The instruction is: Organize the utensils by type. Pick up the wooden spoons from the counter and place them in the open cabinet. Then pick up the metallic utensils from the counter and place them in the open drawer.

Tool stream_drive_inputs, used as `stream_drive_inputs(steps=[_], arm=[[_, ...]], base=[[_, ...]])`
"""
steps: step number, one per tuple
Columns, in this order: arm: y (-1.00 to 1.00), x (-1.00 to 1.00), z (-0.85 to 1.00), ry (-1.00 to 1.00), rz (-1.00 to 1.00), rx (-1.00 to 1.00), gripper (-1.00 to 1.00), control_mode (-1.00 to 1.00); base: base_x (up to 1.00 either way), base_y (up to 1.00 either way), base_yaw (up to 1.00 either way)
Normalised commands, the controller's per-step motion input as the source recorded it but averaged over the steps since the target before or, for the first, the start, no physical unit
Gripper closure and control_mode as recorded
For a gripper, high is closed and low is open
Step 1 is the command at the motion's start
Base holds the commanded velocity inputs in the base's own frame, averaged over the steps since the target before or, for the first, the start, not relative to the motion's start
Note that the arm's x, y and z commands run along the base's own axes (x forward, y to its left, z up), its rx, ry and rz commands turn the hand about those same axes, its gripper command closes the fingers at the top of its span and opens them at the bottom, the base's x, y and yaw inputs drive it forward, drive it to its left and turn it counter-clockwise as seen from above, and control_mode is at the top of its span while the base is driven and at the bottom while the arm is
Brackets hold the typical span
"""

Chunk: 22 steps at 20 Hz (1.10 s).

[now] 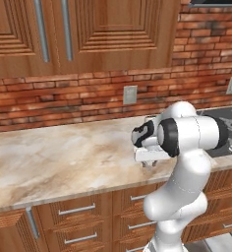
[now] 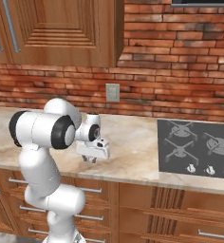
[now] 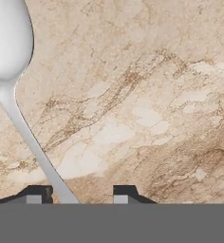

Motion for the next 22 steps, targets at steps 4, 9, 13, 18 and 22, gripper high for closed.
stream_drive_inputs(steps=[4,9,13,18,22], arm=[[0.0,-0.53,-0.99,-0.68,0.0,-0.17,1.0,-1.0],[0.01,-0.27,-0.61,-0.33,0.0,-0.02,1.0,-1.0],[-0.19,0.0,-0.41,-0.06,0.0,0.06,1.0,-1.0],[-0.15,-0.04,-0.33,-0.11,0.0,0.08,1.0,-1.0],[-0.19,-0.02,-0.21,-0.05,0.02,0.12,1.0,-1.0]], base=[[0.0,0.0,0.0],[0.0,0.0,0.0],[0.0,0.0,0.0],[0.0,0.0,0.0],[0.0,0.0,0.0]])
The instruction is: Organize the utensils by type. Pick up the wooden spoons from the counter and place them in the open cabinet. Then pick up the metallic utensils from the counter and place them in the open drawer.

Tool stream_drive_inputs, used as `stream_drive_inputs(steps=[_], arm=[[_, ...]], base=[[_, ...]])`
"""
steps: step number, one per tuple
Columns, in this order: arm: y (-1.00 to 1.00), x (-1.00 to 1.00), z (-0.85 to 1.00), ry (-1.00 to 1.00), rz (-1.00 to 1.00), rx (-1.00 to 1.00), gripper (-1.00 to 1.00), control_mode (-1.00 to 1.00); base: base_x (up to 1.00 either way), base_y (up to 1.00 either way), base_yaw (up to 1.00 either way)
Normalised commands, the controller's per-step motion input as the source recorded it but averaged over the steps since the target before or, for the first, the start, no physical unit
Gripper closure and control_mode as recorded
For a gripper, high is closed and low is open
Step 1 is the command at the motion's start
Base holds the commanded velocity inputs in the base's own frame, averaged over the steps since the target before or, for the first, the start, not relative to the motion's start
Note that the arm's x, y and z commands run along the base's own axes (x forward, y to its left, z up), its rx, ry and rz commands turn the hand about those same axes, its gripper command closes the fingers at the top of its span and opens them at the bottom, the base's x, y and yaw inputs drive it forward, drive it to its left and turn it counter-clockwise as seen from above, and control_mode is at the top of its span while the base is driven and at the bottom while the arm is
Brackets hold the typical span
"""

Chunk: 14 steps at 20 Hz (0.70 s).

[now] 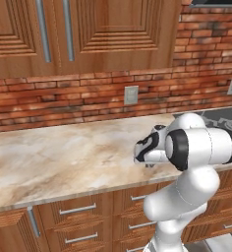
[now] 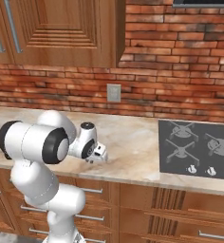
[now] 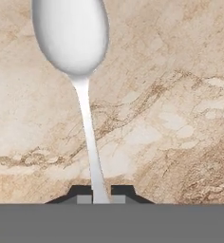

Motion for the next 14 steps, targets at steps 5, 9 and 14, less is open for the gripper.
stream_drive_inputs(steps=[5,9,14], arm=[[-0.27,-0.06,-0.22,-0.13,0.05,0.09,1.0,-1.0],[-0.16,-0.25,-0.04,-0.16,0.02,0.0,1.0,-1.0],[-0.21,-0.14,0.0,-0.02,0.02,0.0,1.0,-1.0]], base=[[0.0,0.0,0.0],[0.0,0.0,0.0],[0.0,0.0,0.0]])
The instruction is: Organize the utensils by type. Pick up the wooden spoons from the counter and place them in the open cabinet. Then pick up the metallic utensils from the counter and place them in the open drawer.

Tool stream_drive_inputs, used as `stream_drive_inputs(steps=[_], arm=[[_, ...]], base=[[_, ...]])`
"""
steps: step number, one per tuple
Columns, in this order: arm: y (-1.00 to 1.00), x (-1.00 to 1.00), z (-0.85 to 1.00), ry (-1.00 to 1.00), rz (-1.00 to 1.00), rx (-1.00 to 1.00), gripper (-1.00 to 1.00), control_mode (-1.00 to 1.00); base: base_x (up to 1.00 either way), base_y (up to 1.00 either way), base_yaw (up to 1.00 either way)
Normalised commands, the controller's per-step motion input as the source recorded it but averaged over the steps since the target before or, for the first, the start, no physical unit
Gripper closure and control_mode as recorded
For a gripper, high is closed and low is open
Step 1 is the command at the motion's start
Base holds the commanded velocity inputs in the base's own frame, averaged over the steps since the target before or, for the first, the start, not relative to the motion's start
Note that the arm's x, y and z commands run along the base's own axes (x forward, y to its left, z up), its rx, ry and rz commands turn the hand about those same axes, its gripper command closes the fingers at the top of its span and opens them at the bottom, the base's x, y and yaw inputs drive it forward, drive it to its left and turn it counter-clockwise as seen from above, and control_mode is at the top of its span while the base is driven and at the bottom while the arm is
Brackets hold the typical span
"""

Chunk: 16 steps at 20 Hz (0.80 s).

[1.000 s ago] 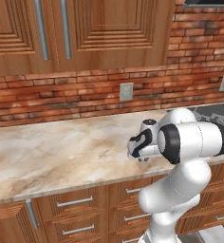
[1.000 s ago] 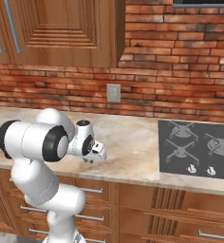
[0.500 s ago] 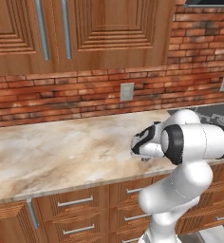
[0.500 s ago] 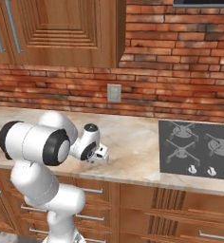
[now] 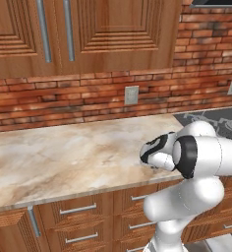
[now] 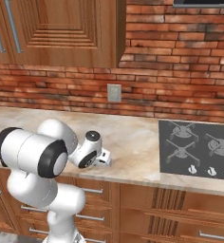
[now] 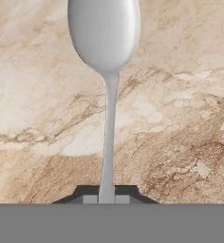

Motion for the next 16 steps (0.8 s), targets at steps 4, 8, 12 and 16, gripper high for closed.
stream_drive_inputs(steps=[4,8,12,16], arm=[[-0.16,0.0,0.08,0.07,0.02,0.0,1.0,-1.0],[-0.11,0.0,0.25,0.0,0.0,0.0,1.0,-1.0],[-0.11,0.0,0.12,0.0,0.0,0.0,1.0,-1.0],[-0.08,0.0,0.14,-0.01,0.0,0.0,1.0,-1.0]], base=[[0.0,0.0,0.0],[0.0,0.0,0.0],[0.0,0.0,0.0],[0.0,0.0,0.0]])
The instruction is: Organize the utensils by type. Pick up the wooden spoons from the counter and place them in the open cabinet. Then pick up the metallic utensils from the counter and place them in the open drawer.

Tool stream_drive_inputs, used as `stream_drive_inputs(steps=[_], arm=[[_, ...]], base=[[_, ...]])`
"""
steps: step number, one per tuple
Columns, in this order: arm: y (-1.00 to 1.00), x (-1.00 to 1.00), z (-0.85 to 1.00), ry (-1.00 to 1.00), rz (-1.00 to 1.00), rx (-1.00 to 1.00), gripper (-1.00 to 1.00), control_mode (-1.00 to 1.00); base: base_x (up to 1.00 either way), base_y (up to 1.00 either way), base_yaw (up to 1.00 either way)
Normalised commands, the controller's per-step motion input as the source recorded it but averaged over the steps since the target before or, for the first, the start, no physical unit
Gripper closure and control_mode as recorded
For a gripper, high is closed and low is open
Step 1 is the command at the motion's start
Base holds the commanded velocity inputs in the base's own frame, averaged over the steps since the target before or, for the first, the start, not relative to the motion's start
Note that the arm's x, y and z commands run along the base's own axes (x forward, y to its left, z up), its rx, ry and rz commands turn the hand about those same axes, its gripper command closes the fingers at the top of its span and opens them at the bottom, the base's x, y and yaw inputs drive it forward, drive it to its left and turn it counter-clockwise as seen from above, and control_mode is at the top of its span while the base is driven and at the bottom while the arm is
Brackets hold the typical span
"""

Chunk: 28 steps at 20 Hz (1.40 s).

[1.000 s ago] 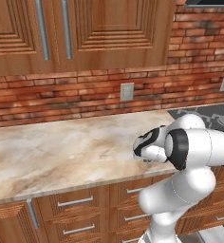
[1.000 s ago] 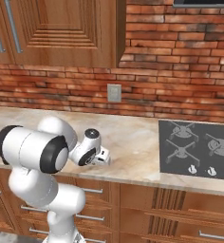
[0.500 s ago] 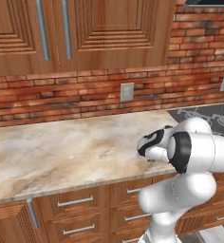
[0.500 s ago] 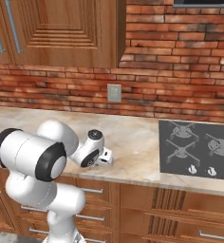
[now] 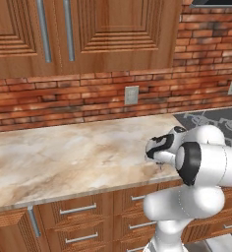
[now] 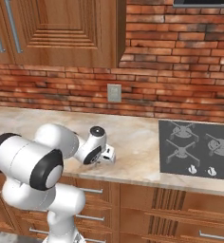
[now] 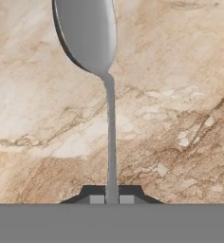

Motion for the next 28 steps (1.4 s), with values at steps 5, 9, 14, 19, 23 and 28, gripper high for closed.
stream_drive_inputs(steps=[5,9,14,19,23,28], arm=[[-0.06,0.0,0.44,0.0,0.0,0.0,1.0,-1.0],[-0.02,0.0,0.55,0.0,0.0,0.0,1.0,-1.0],[-0.01,0.0,0.56,0.02,0.0,0.0,1.0,-1.0],[0.0,0.0,0.58,0.0,0.0,0.0,1.0,-1.0],[0.01,-0.07,0.51,0.0,0.0,-0.02,1.0,-1.0],[0.09,-0.2,0.41,0.0,0.0,-0.07,1.0,-1.0]], base=[[0.0,0.0,0.0],[0.0,0.0,0.0],[0.0,0.0,0.0],[0.0,0.0,0.0],[0.0,0.0,0.0],[0.0,0.0,0.0]])
